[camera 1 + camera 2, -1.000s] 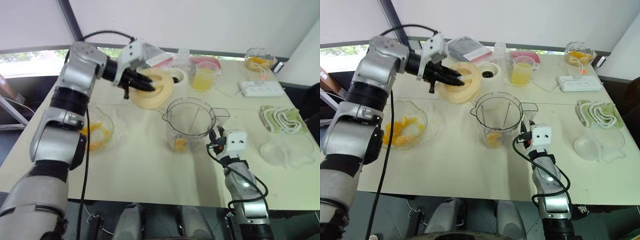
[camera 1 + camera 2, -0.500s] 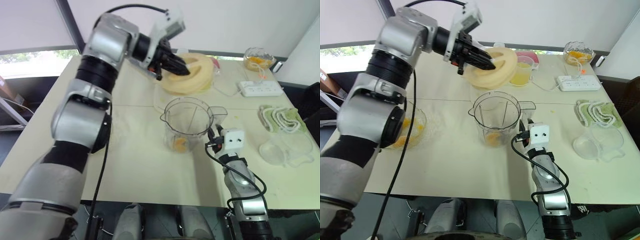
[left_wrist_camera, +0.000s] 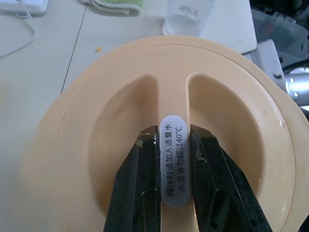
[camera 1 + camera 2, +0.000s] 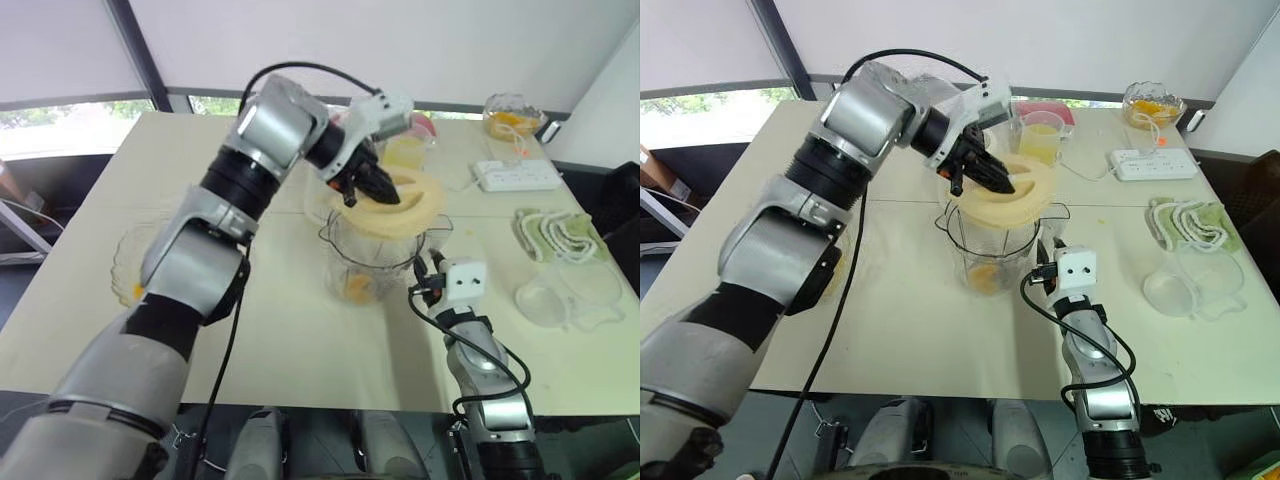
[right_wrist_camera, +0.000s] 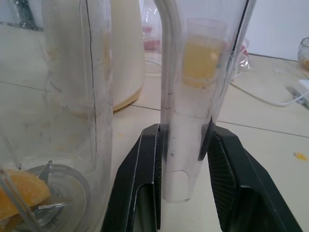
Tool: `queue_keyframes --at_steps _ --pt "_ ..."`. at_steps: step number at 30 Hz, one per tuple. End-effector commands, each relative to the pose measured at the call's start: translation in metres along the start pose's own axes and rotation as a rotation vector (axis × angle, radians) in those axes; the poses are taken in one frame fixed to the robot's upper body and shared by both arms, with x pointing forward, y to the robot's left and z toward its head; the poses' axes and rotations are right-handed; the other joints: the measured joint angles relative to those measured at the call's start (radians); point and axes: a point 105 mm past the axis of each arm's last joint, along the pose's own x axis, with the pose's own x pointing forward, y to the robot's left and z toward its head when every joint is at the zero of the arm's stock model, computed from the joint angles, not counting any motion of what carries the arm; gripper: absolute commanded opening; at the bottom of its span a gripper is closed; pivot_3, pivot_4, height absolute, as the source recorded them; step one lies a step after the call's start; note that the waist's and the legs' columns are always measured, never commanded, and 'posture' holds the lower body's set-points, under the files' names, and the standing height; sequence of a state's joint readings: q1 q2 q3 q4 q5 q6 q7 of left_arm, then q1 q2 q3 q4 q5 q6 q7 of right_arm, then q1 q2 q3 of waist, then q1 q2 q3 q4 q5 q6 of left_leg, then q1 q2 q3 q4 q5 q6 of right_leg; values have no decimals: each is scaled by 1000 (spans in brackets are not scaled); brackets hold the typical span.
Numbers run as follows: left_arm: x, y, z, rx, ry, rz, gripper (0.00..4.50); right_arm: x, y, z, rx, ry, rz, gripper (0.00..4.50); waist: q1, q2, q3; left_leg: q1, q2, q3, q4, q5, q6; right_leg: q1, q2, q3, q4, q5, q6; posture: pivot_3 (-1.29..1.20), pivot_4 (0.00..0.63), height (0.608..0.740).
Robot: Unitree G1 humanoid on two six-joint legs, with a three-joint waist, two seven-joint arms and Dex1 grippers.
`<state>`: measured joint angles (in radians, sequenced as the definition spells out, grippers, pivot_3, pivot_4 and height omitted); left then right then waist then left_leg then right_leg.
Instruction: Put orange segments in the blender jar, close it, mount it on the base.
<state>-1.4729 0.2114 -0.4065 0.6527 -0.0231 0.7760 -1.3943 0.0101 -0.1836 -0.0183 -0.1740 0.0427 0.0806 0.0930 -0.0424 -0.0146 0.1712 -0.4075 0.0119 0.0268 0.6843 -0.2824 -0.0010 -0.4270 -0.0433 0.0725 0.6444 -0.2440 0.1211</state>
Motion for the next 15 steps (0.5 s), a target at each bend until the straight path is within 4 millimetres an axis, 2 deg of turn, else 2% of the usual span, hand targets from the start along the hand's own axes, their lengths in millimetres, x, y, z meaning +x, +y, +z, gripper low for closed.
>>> queue_keyframes --at_steps 1,8,15 --pt "6 -10 -3 35 32 -32 257 -3 -7 -11 -48 46 -13 831 -1 0 0 0 0 0 0 0 0 0 0 0 0 0 0 0 150 740" --pt "7 -21 -13 48 68 -65 257 -5 -6 -14 -47 55 -16 831 -1 1 -1 2 0 0 0 0 0 1 0 0 1 -2 -4 0 150 740" --pt "3 -23 -24 42 97 -69 257 -3 -6 -15 -49 57 -13 831 -1 1 -1 3 0 0 0 0 0 2 0 1 1 -2 -4 0 150 740"
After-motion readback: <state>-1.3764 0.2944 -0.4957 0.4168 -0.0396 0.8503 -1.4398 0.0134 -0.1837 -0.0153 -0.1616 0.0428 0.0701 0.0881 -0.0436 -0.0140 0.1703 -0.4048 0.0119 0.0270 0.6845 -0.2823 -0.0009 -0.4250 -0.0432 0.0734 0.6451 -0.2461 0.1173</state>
